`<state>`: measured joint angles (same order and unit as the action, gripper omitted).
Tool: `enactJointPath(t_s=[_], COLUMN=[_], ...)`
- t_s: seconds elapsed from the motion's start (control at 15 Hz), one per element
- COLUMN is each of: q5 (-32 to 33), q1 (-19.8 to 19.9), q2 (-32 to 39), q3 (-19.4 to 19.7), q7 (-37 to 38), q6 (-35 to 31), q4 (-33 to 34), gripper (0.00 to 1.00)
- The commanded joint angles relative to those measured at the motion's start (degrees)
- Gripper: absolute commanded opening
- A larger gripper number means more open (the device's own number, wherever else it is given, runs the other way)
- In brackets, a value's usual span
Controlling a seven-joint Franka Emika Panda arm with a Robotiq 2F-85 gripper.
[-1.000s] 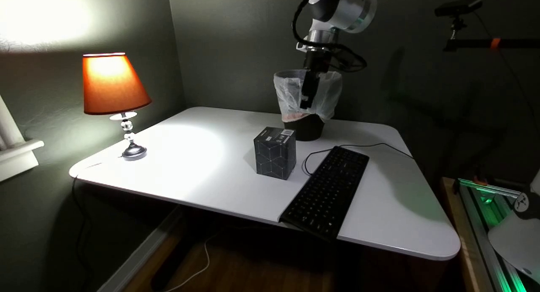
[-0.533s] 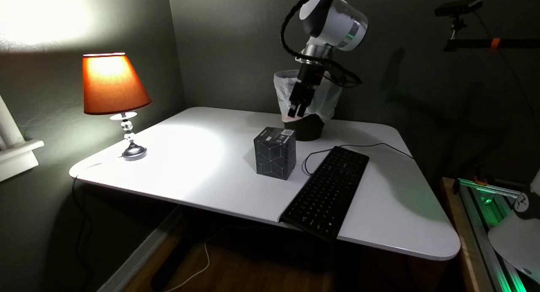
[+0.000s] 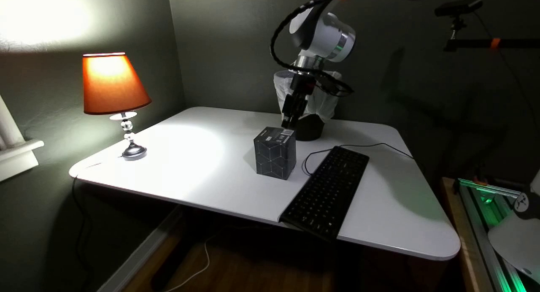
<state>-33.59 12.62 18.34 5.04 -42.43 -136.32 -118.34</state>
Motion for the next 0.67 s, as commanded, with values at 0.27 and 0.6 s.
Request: enactJointPath(t_s=[0.27, 0.6], q5=[0.4, 0.5], q1=[2.1, 2.6], q2=[4.9, 6.1], q3=[-2.5, -3.1], q7=[2.5, 3.1], q6=[-0.3, -0.8], q4=[4.7, 5.8], gripper=[0.72, 0.29])
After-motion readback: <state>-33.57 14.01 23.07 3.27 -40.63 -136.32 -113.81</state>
